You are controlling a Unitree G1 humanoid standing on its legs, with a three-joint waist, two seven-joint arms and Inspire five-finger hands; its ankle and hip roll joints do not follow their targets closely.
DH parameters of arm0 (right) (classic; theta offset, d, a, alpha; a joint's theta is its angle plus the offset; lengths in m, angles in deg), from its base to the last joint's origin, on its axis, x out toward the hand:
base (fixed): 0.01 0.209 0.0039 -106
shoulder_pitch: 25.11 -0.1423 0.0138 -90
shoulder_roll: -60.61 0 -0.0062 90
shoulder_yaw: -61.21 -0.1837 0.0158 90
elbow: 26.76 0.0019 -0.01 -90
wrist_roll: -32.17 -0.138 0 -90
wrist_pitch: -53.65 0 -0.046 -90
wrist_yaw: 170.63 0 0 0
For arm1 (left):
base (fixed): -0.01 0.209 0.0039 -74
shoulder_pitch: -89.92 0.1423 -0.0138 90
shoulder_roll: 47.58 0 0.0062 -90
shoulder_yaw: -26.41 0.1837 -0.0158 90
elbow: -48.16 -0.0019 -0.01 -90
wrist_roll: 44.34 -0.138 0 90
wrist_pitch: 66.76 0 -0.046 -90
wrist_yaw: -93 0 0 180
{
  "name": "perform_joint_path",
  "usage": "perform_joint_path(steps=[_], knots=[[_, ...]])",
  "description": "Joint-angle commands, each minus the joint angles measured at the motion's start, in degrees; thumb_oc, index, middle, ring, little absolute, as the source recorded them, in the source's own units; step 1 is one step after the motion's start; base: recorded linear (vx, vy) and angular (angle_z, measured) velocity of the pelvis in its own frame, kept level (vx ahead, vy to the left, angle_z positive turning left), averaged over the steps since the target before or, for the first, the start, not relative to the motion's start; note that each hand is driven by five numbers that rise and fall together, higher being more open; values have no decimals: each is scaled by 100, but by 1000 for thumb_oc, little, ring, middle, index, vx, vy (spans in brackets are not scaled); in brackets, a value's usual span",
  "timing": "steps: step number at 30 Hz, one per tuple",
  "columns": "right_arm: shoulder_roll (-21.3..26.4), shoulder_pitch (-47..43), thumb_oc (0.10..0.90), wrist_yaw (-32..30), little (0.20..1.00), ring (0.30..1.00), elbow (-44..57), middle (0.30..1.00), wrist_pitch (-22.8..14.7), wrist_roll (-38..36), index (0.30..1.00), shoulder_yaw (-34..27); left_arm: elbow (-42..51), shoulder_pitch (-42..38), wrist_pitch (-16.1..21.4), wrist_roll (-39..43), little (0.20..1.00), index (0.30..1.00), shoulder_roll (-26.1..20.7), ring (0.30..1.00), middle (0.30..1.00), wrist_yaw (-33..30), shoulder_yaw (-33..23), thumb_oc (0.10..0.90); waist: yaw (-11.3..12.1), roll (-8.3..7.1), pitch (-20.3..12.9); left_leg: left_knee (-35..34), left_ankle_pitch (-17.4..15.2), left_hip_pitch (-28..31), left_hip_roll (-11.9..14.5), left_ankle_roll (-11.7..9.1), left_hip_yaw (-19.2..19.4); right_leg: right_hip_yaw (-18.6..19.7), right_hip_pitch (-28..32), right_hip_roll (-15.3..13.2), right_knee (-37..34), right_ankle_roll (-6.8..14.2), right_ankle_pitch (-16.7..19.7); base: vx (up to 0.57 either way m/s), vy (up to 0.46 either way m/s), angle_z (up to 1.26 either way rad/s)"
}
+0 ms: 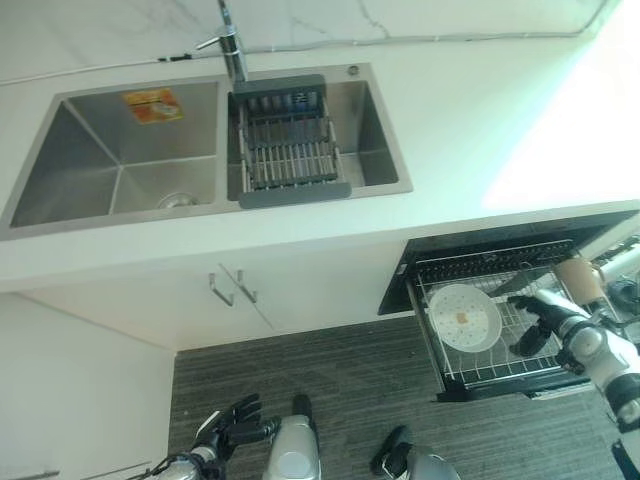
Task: Place the dishes in the dishwasher.
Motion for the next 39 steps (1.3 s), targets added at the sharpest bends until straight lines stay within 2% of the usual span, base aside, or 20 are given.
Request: perform_joint_path(steps=[1, 4, 5, 7, 10, 14, 18, 19, 20, 21, 22, 24, 26, 32, 39], knots=[[548, 266, 800, -762, 900, 900, 435, 900, 229, -702, 900, -560, 53, 439, 74, -135, 900, 900, -87, 900, 900, -64, 148, 800, -120, -18, -319, 179, -736, 261, 295, -271, 125, 430, 220, -96, -78, 650, -301, 42, 6, -23], [464, 909, 800, -939, 900, 900, 1090, 900, 290, -872, 900, -1350, -32, 520, 140, -118, 900, 900, 15, 900, 900, -66, -22, 800, -361, -71, -374, 179, -773, 349, 352, -269, 241, 575, 225, -33, -78, 626, -341, 27, 3, -31], [404, 1093, 800, -917, 900, 900, 1279, 900, 368, -1206, 900, -1609, -59, 534, 165, -110, 900, 900, 51, 900, 900, -62, -87, 800, -450, -84, -390, 179, -781, 381, 373, -268, 287, 616, 226, -15, -78, 619, -351, 13, -1, -30], [286, 1382, 800, -922, 900, 900, 1473, 900, 348, -1382, 900, -2057, -115, 537, 204, -119, 900, 900, 105, 900, 900, -64, -165, 800, -564, -102, -419, 179, -804, 436, 399, -272, 359, 682, 233, 12, -78, 613, -371, 14, -8, -27], [102, 1752, 800, -1211, 900, 900, 1564, 900, 562, -1938, 900, -2700, -155, 523, 224, -141, 900, 900, 183, 900, 900, -85, -252, 800, -740, -118, -472, 179, -844, 534, 444, -283, 485, 769, 258, 51, -78, 596, -410, 13, -15, -31], [-382, 2018, 800, -1590, 900, 900, 1295, 900, 791, -2953, 900, -3260, -335, 506, 350, -103, 900, 900, 307, 900, 900, -142, -242, 800, -889, -92, -525, 179, -869, 627, 481, -309, 604, 852, 293, 90, -78, 581, -447, 15, -7, -29], [-946, 2137, 800, -1662, 900, 900, 616, 900, 1144, -4032, 900, -3433, -567, 455, 502, -178, 900, 900, 424, 900, 900, -174, -203, 800, -920, -47, -561, 179, -876, 727, 500, -330, 680, 853, 382, 113, -78, 529, -499, 33, -25, -22], [-1029, 2133, 800, -1666, 900, 900, 438, 900, 1261, -4542, 900, -3425, -593, 443, 517, -192, 900, 900, 427, 900, 900, -174, -191, 800, -911, -38, -567, 179, -877, 743, 502, -336, 685, 840, 403, 119, -78, 519, -508, 29, -39, -3], [-1164, 2074, 591, -1581, 587, 587, 194, 587, 1331, -4956, 587, -3483, -652, 419, 544, -199, 900, 900, 440, 900, 900, -181, -149, 800, -899, -19, -580, 179, -881, 755, 495, -336, 679, 830, 424, 128, -78, 503, -524, 34, -44, -2], [-1290, 2004, 507, -1541, 460, 460, -96, 460, 1351, -5367, 460, -3518, -737, 389, 587, -221, 900, 900, 451, 900, 900, -182, -102, 800, -874, 0, -594, 179, -882, 767, 493, -342, 673, 815, 449, 133, -78, 492, -541, 38, -46, -1], [-1415, 1930, 400, -1476, 300, 300, -424, 300, 1353, -5632, 300, -3567, -824, 355, 619, -259, 900, 900, 462, 900, 900, -187, -57, 800, -845, 22, -611, 179, -884, 775, 488, -348, 664, 800, 472, 138, -78, 485, -558, 50, -54, 0], [-1644, 1700, 400, -1393, 300, 300, -1119, 300, 1466, -6668, 300, -3647, -1048, 279, 708, -318, 900, 900, 484, 900, 900, -186, 57, 800, -748, 98, -658, 179, -879, 795, 465, -366, 626, 748, 531, 139, -78, 458, -597, 47, -45, 0], [-1730, 1584, 400, -1394, 300, 300, -1469, 300, 1467, -6939, 300, -3684, -1151, 252, 748, -347, 900, 900, 492, 900, 900, -182, 101, 800, -680, 148, -692, 179, -884, 801, 452, -381, 594, 716, 561, 135, -78, 448, -623, 16, -14, 0], [-1787, 1052, 400, -1821, 300, 300, -2402, 300, 1493, -7428, 300, -3552, -1208, 263, 686, -377, 900, 900, 558, 900, 900, -199, 344, 800, -346, 369, -797, 179, -842, 733, 367, -428, 408, 505, 658, 88, -78, 401, -691, 15, -26, 16], [-1736, 892, 400, -2098, 300, 300, -2636, 300, 1489, -7601, 300, -3583, -1241, 312, 654, -299, 900, 900, 685, 900, 900, -331, 496, 800, -144, 476, -805, 179, -811, 657, 270, -441, 236, 362, 734, 40, -78, 363, -723, 24, 8, 20]])
